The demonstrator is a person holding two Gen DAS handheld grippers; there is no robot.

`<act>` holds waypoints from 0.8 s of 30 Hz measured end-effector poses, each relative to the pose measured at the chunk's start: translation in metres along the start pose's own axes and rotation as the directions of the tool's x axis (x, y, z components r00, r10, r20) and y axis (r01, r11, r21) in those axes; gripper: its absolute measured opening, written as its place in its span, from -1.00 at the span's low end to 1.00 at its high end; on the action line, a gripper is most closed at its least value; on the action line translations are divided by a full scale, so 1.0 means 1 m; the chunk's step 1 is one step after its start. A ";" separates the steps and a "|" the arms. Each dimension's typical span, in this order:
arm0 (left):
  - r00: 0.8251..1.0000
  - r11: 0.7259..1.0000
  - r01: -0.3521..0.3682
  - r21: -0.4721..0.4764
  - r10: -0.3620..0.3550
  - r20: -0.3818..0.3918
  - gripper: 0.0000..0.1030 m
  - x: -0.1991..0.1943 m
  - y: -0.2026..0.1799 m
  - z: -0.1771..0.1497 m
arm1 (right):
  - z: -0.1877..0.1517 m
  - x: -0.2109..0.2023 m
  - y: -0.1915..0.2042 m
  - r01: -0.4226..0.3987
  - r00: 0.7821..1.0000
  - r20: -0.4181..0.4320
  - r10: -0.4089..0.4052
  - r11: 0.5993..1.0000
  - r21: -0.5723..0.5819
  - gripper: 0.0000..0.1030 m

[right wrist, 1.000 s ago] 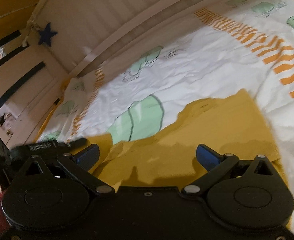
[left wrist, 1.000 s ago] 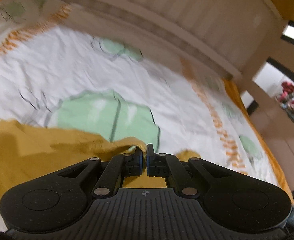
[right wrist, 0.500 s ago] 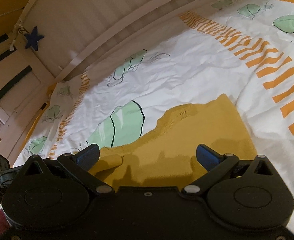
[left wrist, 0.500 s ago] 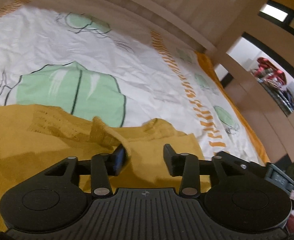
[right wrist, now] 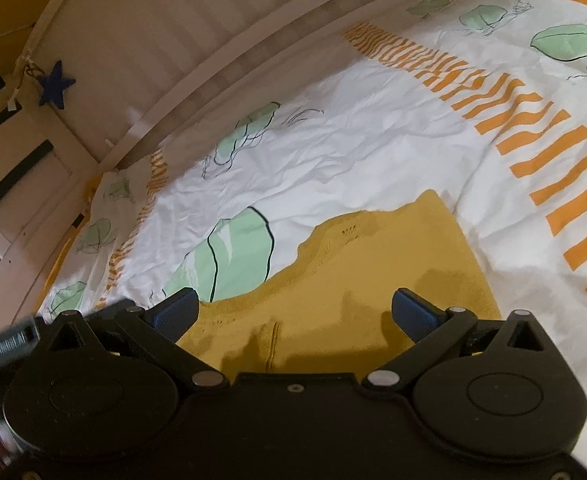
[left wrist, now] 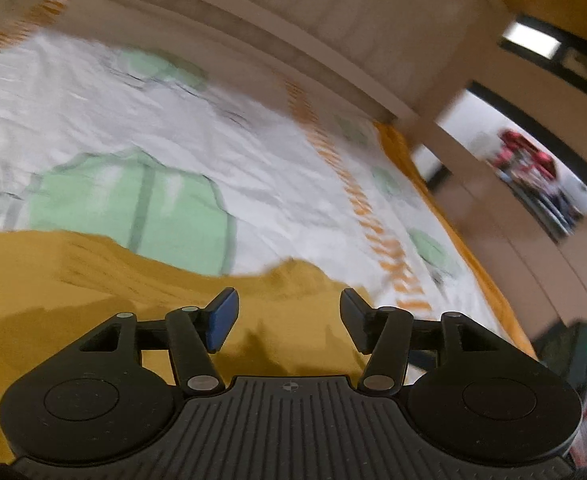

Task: Fold small clothes

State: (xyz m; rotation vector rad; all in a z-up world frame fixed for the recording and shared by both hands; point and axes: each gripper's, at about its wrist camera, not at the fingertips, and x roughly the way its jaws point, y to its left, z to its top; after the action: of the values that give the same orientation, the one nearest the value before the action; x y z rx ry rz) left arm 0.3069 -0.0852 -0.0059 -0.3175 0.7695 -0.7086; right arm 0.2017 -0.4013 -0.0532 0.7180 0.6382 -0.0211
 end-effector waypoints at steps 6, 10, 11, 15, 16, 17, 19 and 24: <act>0.962 0.962 -0.270 0.033 0.268 0.041 0.14 -0.034 0.012 0.011 | -0.005 0.014 0.008 -0.074 0.996 -0.047 0.070 0.994 -0.081 0.99; 0.932 0.933 -0.361 0.003 0.361 0.039 0.15 -0.052 0.032 0.012 | -0.017 0.029 0.020 -0.093 0.992 -0.103 0.077 0.983 -0.158 0.99; 0.928 0.928 -0.371 -0.012 0.371 0.032 0.15 -0.056 0.038 0.012 | -0.020 0.032 0.022 -0.099 0.990 -0.116 0.080 0.981 -0.169 0.99; 0.895 0.893 -0.442 -0.078 0.445 0.022 0.15 -0.065 0.064 0.011 | -0.033 0.039 0.030 -0.138 0.980 -0.170 0.103 0.969 -0.205 0.99; 0.888 0.886 -0.456 -0.085 0.459 0.024 0.15 -0.071 0.071 0.010 | -0.035 0.041 0.032 -0.145 0.978 -0.178 0.107 0.966 -0.213 0.99; 0.878 0.876 -0.473 -0.089 0.477 0.028 0.15 -0.072 0.077 0.011 | -0.036 0.043 0.035 -0.153 0.976 -0.184 0.114 0.964 -0.218 0.99; 0.868 0.864 -0.492 -0.106 0.497 0.026 0.15 -0.073 0.087 0.011 | -0.039 0.047 0.039 -0.177 0.972 -0.194 0.135 0.960 -0.217 0.99; 0.868 0.860 -0.492 -0.140 0.497 0.002 0.15 -0.071 0.105 0.016 | -0.049 0.068 0.033 -0.234 0.943 -0.269 0.195 0.964 -0.124 1.00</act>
State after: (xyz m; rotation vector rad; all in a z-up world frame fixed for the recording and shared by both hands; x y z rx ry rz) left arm 0.3313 0.0399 -0.0109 -0.2388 0.8218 -0.1618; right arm 0.2385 -0.3327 -0.0986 0.6414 0.7942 0.3248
